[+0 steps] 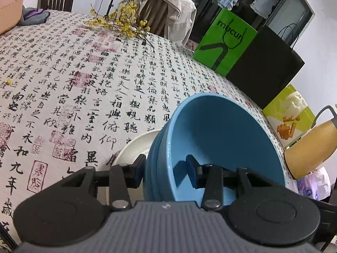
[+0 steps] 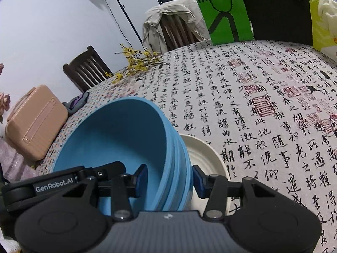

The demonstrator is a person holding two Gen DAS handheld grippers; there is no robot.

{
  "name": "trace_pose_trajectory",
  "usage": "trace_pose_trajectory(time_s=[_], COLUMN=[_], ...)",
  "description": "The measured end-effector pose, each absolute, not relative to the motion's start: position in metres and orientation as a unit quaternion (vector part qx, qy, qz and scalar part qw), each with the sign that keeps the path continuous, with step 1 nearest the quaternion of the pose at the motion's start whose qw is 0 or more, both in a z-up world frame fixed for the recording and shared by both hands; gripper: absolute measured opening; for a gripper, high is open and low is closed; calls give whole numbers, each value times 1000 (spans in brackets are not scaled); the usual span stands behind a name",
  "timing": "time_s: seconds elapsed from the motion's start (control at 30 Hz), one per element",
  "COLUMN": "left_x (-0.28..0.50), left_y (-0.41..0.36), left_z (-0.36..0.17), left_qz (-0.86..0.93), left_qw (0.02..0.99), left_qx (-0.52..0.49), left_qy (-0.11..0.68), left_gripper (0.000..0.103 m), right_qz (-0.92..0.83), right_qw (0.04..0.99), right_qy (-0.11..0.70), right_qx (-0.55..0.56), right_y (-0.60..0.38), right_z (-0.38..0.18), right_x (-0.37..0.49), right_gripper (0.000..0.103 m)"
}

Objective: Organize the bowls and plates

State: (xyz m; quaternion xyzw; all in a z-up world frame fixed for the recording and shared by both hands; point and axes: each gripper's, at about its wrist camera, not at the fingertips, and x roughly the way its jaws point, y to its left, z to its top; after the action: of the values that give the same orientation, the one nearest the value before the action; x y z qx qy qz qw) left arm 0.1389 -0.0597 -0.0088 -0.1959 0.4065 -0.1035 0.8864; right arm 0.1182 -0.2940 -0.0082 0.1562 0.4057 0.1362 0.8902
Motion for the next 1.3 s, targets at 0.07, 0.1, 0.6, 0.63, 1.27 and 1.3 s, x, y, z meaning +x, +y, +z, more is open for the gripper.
trace_pose_trajectory(time_s=[0.07,0.1,0.6,0.63,1.27,1.3], left_x=[141,142,136,134,2,-6], left_y=[-60,-61,-58,-57,-27,-26], left_z=[-11,-13,-11,-9,23,22], left_qz=[-104,-104,-102,-101,-45,-41], left_qw=[884,883,890,893,973,976], left_qx=[-196,-196,-190,-189,-117,-112], left_qy=[411,413,402,397,192,185], left_gripper=[42,42,61,65,103,103], right_qz=[134,134,153,154,174,172], right_qw=[889,889,898,900,958,961], right_qy=[408,410,384,379,210,198], right_qx=[156,156,152,148,91,87], right_y=[-295,-295,-296,-295,-307,-308], right_z=[-10,-11,-7,-5,17,17], right_x=[119,120,114,112,8,-1], right_gripper=[46,46,60,61,103,103])
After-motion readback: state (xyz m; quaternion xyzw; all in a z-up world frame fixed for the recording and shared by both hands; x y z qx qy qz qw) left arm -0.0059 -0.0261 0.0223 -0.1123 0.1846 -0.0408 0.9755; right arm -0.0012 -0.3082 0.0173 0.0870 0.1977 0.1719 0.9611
